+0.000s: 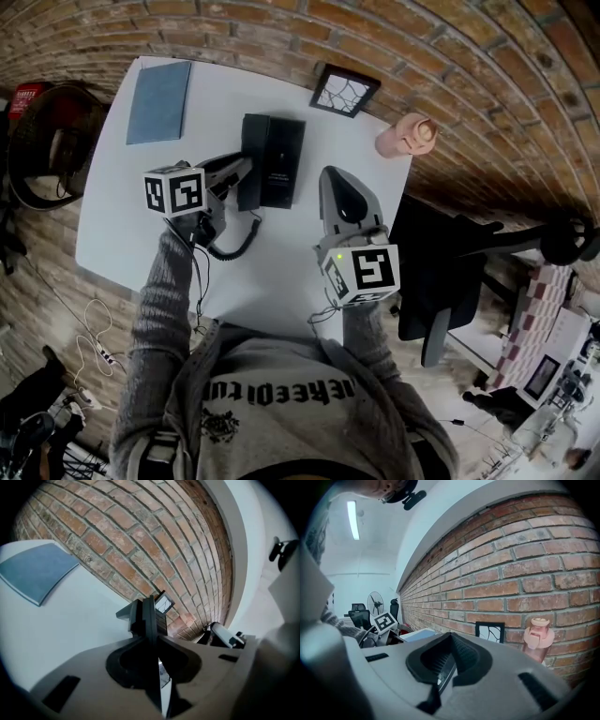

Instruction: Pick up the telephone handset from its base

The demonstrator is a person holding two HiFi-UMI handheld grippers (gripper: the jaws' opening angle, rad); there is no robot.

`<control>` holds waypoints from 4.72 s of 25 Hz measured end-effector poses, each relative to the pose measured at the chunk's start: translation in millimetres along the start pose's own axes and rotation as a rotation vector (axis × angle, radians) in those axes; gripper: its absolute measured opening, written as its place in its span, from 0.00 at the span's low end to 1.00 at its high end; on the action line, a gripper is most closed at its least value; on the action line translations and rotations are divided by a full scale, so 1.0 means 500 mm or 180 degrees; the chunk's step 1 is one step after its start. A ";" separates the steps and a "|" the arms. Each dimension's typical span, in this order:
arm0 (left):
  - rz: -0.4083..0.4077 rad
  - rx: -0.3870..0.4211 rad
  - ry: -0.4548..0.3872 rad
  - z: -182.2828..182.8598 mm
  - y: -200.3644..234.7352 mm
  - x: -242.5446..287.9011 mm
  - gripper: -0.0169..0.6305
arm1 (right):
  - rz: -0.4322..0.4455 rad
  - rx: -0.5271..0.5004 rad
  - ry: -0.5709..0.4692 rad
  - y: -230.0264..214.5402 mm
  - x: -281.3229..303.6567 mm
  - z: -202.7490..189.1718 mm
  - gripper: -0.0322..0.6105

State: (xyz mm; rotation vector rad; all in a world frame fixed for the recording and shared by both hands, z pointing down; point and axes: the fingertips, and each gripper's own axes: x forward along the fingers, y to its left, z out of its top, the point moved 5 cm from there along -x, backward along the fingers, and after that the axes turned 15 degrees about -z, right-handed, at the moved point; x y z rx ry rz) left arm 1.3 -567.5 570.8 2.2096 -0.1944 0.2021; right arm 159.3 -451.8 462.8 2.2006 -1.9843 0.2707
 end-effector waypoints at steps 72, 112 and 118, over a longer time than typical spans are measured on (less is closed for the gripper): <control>0.1352 0.2175 -0.2131 -0.133 -0.626 -0.564 0.13 | 0.0081 -0.0413 -0.1126 0.176 -0.487 0.194 0.05; 0.1290 0.2506 -0.2364 -0.232 -0.729 -0.598 0.13 | -0.0065 -0.0388 -0.1167 0.186 -0.632 0.160 0.05; 0.1255 0.2498 -0.2364 -0.235 -0.729 -0.595 0.13 | -0.0087 -0.0388 -0.1166 0.185 -0.636 0.156 0.05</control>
